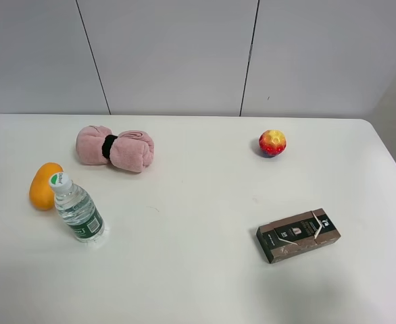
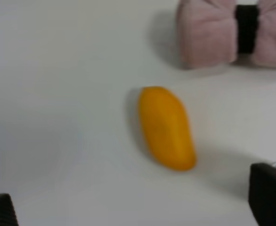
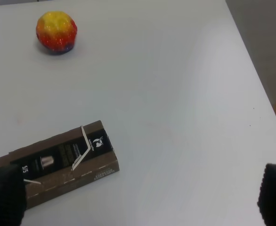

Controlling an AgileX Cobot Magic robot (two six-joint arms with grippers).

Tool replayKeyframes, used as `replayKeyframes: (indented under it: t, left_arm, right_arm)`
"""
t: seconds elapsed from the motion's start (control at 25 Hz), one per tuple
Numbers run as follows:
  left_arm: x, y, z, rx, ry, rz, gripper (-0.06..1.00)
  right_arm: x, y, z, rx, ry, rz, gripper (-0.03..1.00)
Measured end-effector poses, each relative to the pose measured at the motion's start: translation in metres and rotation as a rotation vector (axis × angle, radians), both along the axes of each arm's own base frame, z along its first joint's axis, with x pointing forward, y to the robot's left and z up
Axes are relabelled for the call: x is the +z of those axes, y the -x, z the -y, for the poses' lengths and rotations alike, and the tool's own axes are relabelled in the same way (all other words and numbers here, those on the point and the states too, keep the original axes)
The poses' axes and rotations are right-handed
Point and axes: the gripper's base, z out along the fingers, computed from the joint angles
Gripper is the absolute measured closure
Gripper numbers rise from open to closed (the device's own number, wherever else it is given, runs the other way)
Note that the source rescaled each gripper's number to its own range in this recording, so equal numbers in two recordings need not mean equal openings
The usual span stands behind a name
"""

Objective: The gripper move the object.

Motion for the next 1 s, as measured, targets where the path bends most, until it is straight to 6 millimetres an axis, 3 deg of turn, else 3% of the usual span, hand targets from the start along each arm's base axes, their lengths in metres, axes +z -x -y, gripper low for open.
replayKeyframes:
  t: [0.2, 0.36, 0.68, 1.0]
  left_arm:
    - [0.020, 0.041, -0.006, 0.036, 0.019, 0.062, -0.05]
    - [0.019, 0.082, -0.001, 0.023, 0.100, 0.140, -0.05]
    - [-0.016, 0.158, 0.004, -0.010, 0.191, 0.337, -0.05]
    - [-0.053, 0.193, 0.003, -0.012, 0.208, 0.446, -0.06]
  right_arm:
    - [0.000, 0.000, 0.000, 0.000, 0.000, 0.000, -0.03]
    - [0.000, 0.000, 0.000, 0.000, 0.000, 0.000, -0.03]
    - [0.000, 0.000, 0.000, 0.000, 0.000, 0.000, -0.03]
    - [0.000, 0.000, 0.000, 0.000, 0.000, 0.000, -0.03]
